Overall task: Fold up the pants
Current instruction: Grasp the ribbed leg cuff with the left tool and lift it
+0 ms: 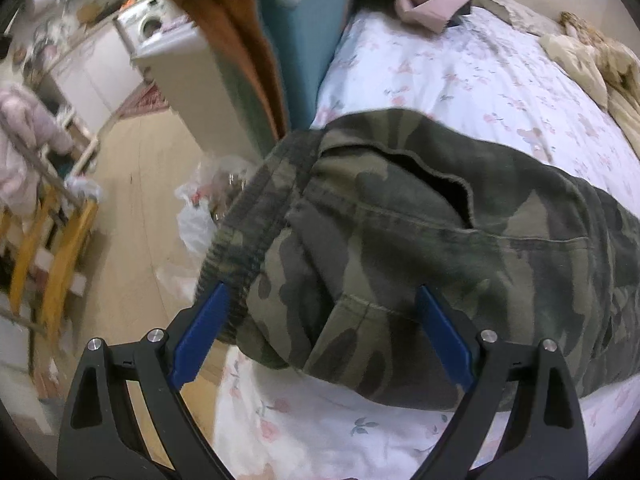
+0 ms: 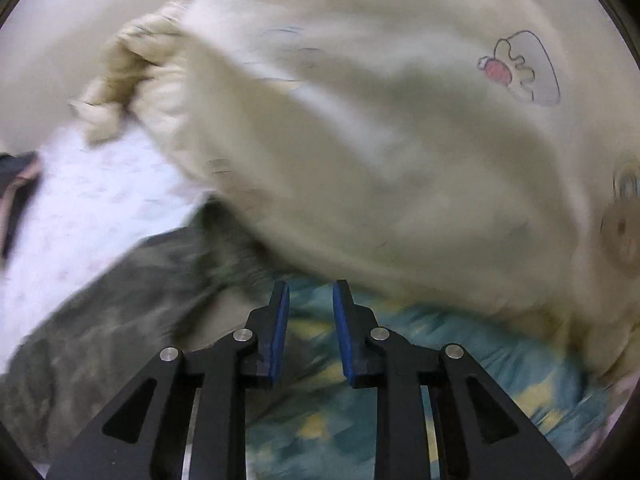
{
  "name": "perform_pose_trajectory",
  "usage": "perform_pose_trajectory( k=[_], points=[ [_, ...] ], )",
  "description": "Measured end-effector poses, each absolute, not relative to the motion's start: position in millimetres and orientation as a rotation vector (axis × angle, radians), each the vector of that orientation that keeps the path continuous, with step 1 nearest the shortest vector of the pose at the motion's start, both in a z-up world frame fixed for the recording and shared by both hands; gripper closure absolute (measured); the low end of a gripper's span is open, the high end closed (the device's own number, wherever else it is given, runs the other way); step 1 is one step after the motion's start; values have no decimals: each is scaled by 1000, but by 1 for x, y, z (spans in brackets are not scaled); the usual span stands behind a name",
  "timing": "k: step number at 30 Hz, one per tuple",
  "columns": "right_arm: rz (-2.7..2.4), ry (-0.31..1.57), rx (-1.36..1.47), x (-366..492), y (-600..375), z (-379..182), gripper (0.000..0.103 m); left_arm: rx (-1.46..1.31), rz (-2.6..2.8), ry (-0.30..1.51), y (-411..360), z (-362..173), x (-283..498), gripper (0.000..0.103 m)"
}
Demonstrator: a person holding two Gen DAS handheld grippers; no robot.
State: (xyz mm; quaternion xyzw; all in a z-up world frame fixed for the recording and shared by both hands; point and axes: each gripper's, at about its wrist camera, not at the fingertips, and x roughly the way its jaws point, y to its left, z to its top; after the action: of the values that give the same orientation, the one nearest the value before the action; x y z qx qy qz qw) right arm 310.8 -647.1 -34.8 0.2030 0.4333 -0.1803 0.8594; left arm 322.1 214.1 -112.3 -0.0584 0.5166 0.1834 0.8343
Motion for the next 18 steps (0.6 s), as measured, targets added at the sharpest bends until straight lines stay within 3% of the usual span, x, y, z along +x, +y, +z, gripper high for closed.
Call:
perform_pose_trajectory(
  k=[1, 2, 3, 4, 5, 11, 14, 18],
  points=[
    [-321, 861, 501, 304, -631, -35, 78, -145, 399, 1094, 216, -114, 321, 11],
    [-266, 818, 573, 296, -613, -37, 69, -176, 409, 1087, 217, -115, 318, 11],
    [-228, 812, 617, 291, -596, -43, 58, -192, 414, 1088, 216, -116, 316, 11],
    [-195, 801, 646, 287, -579, -49, 37, -227, 419, 1087, 217, -116, 313, 11],
    [-174, 789, 659, 280, -565, -52, 33, -260, 422, 1076, 218, -115, 309, 11],
    [-152, 898, 869, 246, -500, -128, 33, -696, 482, 994, 228, -134, 249, 11],
    [-168, 958, 927, 234, -490, -161, 33, -754, 507, 983, 226, -151, 231, 11],
    [-120, 895, 925, 249, -497, -168, 33, -801, 491, 939, 240, -163, 237, 11]
  ],
)
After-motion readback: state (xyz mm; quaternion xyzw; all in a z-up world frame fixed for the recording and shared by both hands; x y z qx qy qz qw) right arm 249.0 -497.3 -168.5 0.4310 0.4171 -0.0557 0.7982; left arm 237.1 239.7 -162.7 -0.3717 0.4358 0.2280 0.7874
